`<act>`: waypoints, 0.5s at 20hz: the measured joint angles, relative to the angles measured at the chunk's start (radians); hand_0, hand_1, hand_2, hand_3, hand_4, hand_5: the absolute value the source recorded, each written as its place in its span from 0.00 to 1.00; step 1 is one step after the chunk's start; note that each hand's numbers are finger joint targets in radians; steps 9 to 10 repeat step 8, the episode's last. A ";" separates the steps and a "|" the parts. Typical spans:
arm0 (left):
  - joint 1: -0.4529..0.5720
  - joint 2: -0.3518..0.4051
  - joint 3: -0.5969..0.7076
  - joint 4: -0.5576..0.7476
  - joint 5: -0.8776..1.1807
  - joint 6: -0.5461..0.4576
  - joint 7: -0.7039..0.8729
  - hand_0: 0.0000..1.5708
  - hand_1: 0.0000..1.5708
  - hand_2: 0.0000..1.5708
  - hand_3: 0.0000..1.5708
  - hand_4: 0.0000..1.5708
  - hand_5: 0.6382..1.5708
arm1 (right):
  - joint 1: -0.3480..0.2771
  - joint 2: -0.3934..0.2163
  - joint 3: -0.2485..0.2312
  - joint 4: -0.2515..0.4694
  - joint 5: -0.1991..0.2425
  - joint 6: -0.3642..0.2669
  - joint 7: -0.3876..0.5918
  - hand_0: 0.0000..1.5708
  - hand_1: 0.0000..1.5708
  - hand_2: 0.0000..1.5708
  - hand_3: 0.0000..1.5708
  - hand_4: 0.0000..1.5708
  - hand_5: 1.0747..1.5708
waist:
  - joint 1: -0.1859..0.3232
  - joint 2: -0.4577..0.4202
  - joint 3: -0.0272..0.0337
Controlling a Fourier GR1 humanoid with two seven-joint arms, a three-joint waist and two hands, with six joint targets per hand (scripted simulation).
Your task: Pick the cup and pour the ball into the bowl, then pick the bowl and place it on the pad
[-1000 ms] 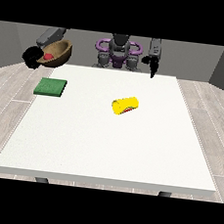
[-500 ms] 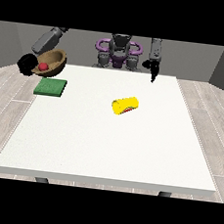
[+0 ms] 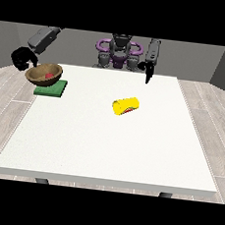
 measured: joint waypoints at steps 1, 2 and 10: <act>-0.005 -0.002 -0.022 0.007 0.006 0.025 0.008 0.00 0.00 0.00 0.00 0.77 0.76 | -0.003 0.013 0.008 -0.003 0.002 0.006 0.000 0.54 0.54 0.50 0.45 0.41 0.82 | -0.007 -0.008 -0.0003; 0.006 -0.005 -0.057 0.015 0.009 0.052 -0.006 0.00 0.00 0.00 0.00 0.77 0.75 | -0.015 0.012 0.011 -0.004 0.001 0.017 0.006 0.38 0.38 0.38 0.40 0.46 0.59 | -0.007 -0.006 0.0003; 0.039 -0.010 -0.167 0.066 0.045 0.148 -0.031 0.00 0.00 0.00 0.00 0.77 0.75 | -0.027 -0.013 0.022 -0.010 -0.013 0.111 0.058 0.00 0.00 0.37 0.48 0.45 0.00 | -0.028 -0.049 0.0001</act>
